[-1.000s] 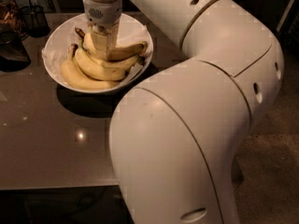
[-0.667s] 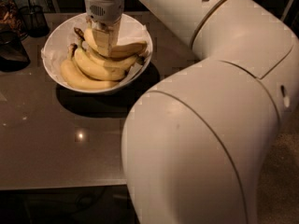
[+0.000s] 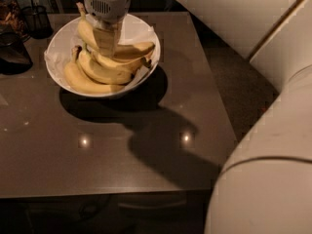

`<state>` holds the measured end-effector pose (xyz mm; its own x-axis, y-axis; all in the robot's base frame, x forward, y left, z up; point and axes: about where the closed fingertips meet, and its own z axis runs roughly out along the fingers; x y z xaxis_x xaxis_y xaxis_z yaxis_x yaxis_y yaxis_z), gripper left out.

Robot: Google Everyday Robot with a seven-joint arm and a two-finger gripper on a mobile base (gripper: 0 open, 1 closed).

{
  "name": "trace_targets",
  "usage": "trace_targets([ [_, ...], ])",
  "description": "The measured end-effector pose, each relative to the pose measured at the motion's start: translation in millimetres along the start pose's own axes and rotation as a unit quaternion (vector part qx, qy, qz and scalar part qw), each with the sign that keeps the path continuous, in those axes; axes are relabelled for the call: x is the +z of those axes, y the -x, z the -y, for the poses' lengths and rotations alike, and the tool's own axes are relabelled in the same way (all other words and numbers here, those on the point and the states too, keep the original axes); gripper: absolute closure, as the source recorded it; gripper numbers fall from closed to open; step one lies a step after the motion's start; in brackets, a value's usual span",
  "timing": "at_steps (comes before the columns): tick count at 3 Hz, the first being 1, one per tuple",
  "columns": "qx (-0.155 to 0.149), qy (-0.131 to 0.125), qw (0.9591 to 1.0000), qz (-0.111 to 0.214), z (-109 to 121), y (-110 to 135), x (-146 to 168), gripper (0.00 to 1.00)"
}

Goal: Pick banana from white bowl

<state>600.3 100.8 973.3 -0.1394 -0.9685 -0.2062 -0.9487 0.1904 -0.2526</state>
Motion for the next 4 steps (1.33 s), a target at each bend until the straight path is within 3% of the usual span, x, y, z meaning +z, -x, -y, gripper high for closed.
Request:
trace_targets([
  [1,-0.006,-0.001,1.0000,-0.003,-1.5,0.6,-1.6,1.00],
  [2,-0.013,0.000,0.9998,-0.013,-22.7,3.3,-8.4,1.00],
  [4,-0.020,0.019,0.9995,-0.017,-94.0,-1.5,-32.6,1.00],
])
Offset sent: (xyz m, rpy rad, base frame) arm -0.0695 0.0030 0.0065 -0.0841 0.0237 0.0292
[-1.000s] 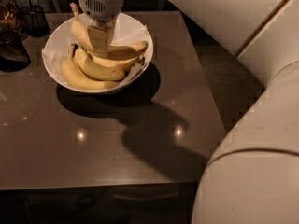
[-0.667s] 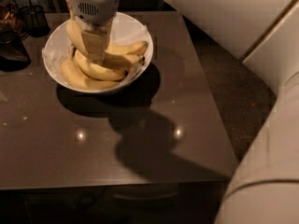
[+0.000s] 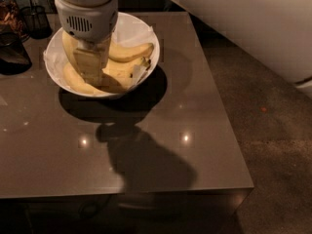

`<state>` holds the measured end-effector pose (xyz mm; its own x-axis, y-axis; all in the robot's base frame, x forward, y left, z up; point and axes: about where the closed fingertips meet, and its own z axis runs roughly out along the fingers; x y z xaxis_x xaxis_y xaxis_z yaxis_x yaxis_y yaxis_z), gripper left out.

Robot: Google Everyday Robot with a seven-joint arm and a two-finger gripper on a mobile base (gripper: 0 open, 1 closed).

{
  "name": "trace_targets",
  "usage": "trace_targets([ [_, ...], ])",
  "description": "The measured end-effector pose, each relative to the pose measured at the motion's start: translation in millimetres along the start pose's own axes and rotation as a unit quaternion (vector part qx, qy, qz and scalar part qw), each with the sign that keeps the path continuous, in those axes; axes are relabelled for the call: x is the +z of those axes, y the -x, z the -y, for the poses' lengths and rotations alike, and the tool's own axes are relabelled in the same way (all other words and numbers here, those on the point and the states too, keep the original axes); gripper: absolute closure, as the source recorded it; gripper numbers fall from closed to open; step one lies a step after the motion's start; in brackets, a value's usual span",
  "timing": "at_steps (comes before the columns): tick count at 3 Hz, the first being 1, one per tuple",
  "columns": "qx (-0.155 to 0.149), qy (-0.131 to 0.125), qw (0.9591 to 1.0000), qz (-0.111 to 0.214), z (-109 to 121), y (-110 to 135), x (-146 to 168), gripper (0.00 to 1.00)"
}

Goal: Pick banana from white bowl

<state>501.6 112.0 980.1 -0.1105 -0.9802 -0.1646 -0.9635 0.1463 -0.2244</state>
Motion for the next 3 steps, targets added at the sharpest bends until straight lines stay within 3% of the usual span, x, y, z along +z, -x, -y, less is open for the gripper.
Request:
trace_targets([
  [3,0.029,-0.017,0.9994,0.010,-38.3,-7.5,-34.7,1.00],
])
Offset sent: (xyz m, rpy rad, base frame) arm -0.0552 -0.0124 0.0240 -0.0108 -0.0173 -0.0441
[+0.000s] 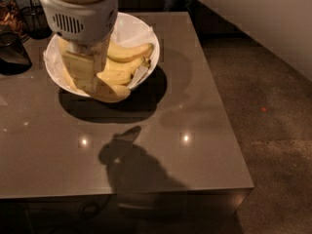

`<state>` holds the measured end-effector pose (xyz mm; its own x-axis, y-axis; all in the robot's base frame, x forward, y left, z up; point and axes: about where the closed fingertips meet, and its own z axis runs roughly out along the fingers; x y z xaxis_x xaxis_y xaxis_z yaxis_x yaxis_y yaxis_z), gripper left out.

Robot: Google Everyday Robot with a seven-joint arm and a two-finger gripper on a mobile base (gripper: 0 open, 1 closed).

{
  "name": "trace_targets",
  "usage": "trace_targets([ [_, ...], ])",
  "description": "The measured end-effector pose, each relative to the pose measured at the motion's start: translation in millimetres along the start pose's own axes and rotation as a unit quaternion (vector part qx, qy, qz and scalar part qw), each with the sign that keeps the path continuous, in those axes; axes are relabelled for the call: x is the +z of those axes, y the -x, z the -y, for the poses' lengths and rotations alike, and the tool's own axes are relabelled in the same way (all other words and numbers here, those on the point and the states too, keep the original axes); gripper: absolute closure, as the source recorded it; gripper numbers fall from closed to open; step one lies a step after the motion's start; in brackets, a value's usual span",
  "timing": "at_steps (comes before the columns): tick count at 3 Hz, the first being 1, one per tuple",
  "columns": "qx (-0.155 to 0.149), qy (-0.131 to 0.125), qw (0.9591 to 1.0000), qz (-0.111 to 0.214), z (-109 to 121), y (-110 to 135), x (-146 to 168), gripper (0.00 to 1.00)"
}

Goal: Pick banana from white bowl

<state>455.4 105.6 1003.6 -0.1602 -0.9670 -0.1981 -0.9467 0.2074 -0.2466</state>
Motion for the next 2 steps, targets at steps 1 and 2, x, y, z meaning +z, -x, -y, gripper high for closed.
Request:
trace_targets([
  [1,0.027,-0.006,0.9996,0.005,-9.4,-9.8,-12.1,1.00],
  [2,0.043,-0.007,0.9989,0.014,-19.6,-16.7,-19.9,1.00],
])
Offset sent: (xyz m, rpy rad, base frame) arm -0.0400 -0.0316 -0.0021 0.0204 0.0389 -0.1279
